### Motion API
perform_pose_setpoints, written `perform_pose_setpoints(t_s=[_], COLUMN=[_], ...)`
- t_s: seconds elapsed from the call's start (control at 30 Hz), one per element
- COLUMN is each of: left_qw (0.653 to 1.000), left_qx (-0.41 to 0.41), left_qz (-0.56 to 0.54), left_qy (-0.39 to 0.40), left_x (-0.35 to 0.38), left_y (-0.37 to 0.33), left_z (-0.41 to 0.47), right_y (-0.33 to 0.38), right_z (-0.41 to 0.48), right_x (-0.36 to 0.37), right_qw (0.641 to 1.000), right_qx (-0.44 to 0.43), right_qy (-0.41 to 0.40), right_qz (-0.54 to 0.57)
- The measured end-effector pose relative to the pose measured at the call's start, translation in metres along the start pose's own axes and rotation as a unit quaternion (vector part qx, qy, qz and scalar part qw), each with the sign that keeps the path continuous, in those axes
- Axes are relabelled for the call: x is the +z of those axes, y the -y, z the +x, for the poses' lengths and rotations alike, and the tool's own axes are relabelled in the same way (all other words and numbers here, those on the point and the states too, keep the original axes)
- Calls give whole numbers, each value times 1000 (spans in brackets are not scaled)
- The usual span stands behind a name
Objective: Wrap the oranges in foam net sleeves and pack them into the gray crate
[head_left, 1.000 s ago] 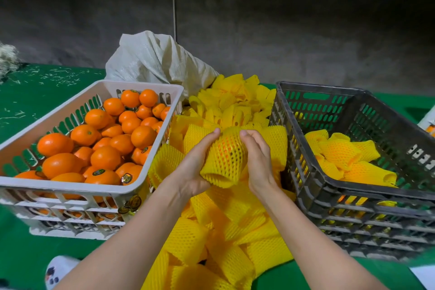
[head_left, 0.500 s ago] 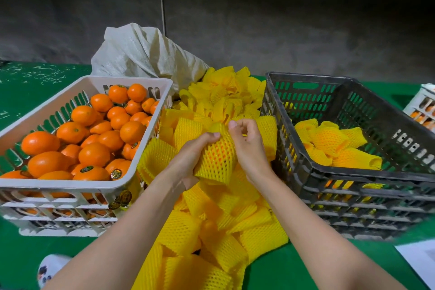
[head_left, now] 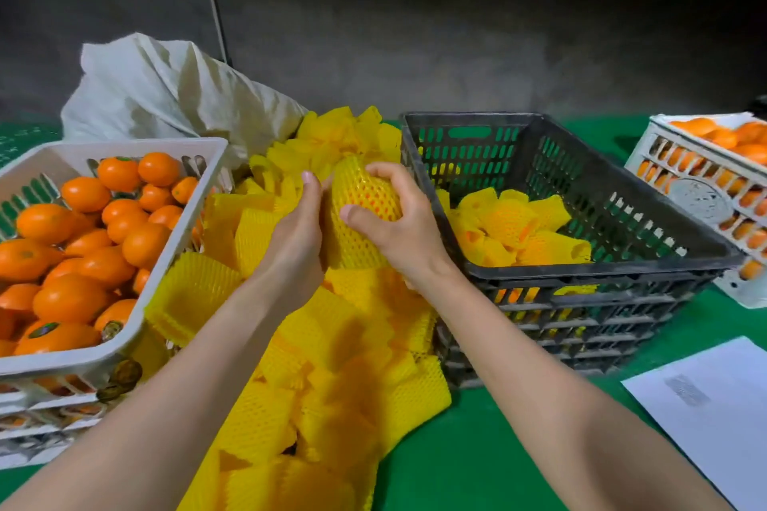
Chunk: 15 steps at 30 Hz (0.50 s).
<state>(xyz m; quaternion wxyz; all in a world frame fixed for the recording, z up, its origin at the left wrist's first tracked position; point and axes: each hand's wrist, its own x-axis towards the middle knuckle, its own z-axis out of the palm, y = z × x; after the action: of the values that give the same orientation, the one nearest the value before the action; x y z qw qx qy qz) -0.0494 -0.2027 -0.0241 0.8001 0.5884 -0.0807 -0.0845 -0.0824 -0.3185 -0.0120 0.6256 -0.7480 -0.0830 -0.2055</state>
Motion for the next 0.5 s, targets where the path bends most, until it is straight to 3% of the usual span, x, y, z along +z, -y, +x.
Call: perform_pose_setpoints(t_s=[0.13, 0.23, 0.3, 0.37, 0.43, 0.5], left_qw=[995, 985, 977, 967, 966, 971], left_qx=[64, 78, 78, 79, 72, 54], left_qz=[74, 142, 183, 219, 224, 209], left_qy=[22, 57, 83, 101, 103, 104], left_x=[44, 70, 80, 84, 83, 81], left_y=[11, 22, 28, 31, 32, 30], left_z=[7, 13, 17, 21, 23, 23], right_y=[0, -14, -27, -44, -63, -76], right_z=[23, 44, 57, 64, 64, 63], right_x=[-57, -111, -143, -160, -165, -165], right_qw=[992, 972, 914, 824, 745, 693], right_qx=[-21, 37, 132, 209, 252, 279], right_qy=[-115, -118, -30, 108, 228, 316], right_qz=[-40, -200, -382, -516, -575, -585])
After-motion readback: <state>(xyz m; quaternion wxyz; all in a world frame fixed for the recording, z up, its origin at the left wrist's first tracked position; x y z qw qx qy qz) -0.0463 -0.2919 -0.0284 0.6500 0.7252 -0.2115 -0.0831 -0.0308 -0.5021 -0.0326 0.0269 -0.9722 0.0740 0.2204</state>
